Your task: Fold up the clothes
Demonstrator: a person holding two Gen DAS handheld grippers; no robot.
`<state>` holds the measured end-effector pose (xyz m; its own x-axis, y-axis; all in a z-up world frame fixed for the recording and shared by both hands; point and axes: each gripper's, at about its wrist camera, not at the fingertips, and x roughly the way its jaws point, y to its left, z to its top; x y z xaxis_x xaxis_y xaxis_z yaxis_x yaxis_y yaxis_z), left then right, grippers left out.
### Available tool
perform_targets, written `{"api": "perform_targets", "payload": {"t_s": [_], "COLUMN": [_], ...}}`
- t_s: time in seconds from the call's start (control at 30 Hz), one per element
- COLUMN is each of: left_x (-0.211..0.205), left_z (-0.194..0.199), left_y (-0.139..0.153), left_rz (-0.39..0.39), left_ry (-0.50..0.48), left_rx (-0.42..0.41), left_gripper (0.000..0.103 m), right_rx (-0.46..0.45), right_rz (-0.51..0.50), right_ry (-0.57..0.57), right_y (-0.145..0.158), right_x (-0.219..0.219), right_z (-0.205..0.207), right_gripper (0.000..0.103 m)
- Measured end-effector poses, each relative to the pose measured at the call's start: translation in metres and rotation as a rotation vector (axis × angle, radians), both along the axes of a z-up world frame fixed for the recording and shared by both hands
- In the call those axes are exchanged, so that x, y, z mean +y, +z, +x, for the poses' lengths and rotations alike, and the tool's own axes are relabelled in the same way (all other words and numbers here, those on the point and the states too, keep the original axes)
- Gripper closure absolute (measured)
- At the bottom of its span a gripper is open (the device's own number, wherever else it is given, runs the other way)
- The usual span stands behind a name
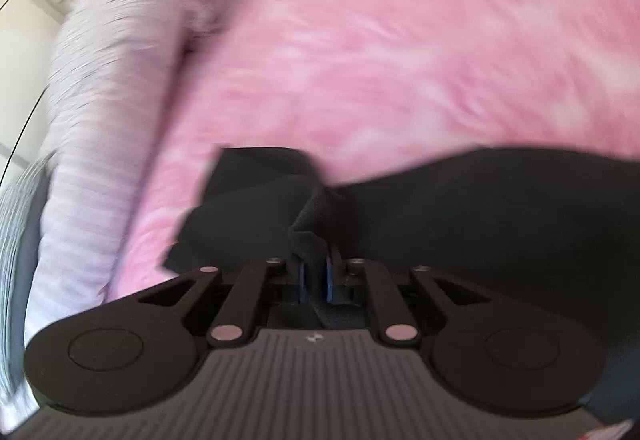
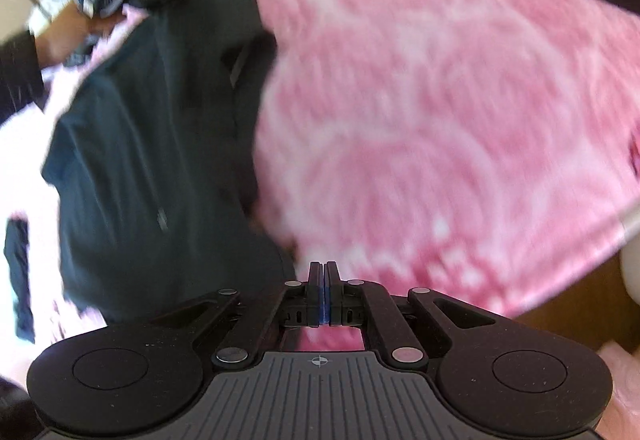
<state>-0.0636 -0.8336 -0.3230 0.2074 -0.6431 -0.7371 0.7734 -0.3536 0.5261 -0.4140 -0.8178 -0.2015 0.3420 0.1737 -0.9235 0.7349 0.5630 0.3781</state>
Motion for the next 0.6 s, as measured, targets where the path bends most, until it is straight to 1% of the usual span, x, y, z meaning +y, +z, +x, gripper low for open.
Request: {"api": "perform_targets", "payload": {"t_s": [0.03, 0.1, 0.13, 0.17, 0.2, 0.23, 0.27, 0.3, 0.33, 0.37, 0.43, 0.47, 0.53, 0.6], "left_x": [0.001, 0.004, 0.003, 0.001, 0.000, 0.001, 0.004, 0.008, 0.012, 0.016, 0.020, 0.021, 0.018, 0.013], "left_z": [0.014, 0.051, 0.071, 0.091, 0.108, 0.119, 0.124, 0.123, 0.120, 0.113, 0.090, 0.075, 0.042, 0.009], "left_y": [0.011, 0.031, 0.040, 0.048, 0.053, 0.058, 0.062, 0.066, 0.070, 0.072, 0.071, 0.067, 0.056, 0.038], "left_rz": [-0.032, -0.092, -0.104, -0.091, -0.065, -0.044, -0.035, -0.039, -0.044, -0.041, -0.016, 0.006, 0.082, 0.164], "left_ry": [0.030, 0.102, 0.149, 0.190, 0.215, 0.216, 0.205, 0.164, 0.120, 0.051, -0.105, -0.194, -0.377, -0.533], "left_rx": [0.000, -0.065, -0.093, -0.117, -0.145, -0.167, -0.191, -0.204, -0.215, -0.197, -0.127, -0.078, 0.026, 0.089], "left_gripper": [0.095, 0.095, 0.095, 0.092, 0.091, 0.084, 0.068, 0.062, 0.058, 0.058, 0.058, 0.058, 0.058, 0.058], "right_rx": [-0.017, -0.043, -0.058, -0.069, -0.077, -0.085, -0.092, -0.099, -0.108, -0.121, -0.154, -0.169, -0.196, -0.188], "right_rz": [-0.010, -0.034, -0.043, -0.051, -0.061, -0.070, -0.087, -0.113, -0.140, -0.142, -0.113, -0.085, -0.008, 0.047], "right_ry": [0.007, 0.030, 0.039, 0.047, 0.055, 0.062, 0.073, 0.082, 0.085, 0.073, 0.034, 0.003, -0.076, -0.150], "right_y": [0.000, -0.002, -0.003, -0.005, -0.008, -0.010, -0.011, -0.013, -0.014, -0.017, -0.026, -0.032, -0.046, -0.059], "right_x": [-0.002, -0.005, -0.005, -0.004, -0.001, 0.001, 0.005, 0.010, 0.014, 0.016, 0.017, 0.017, 0.013, 0.012], "right_z": [0.008, 0.024, 0.032, 0.038, 0.044, 0.050, 0.055, 0.060, 0.064, 0.066, 0.071, 0.071, 0.069, 0.064], "right_gripper": [0.101, 0.101, 0.101, 0.101, 0.097, 0.081, 0.067, 0.038, 0.030, 0.030, 0.030, 0.030, 0.030, 0.030]}}
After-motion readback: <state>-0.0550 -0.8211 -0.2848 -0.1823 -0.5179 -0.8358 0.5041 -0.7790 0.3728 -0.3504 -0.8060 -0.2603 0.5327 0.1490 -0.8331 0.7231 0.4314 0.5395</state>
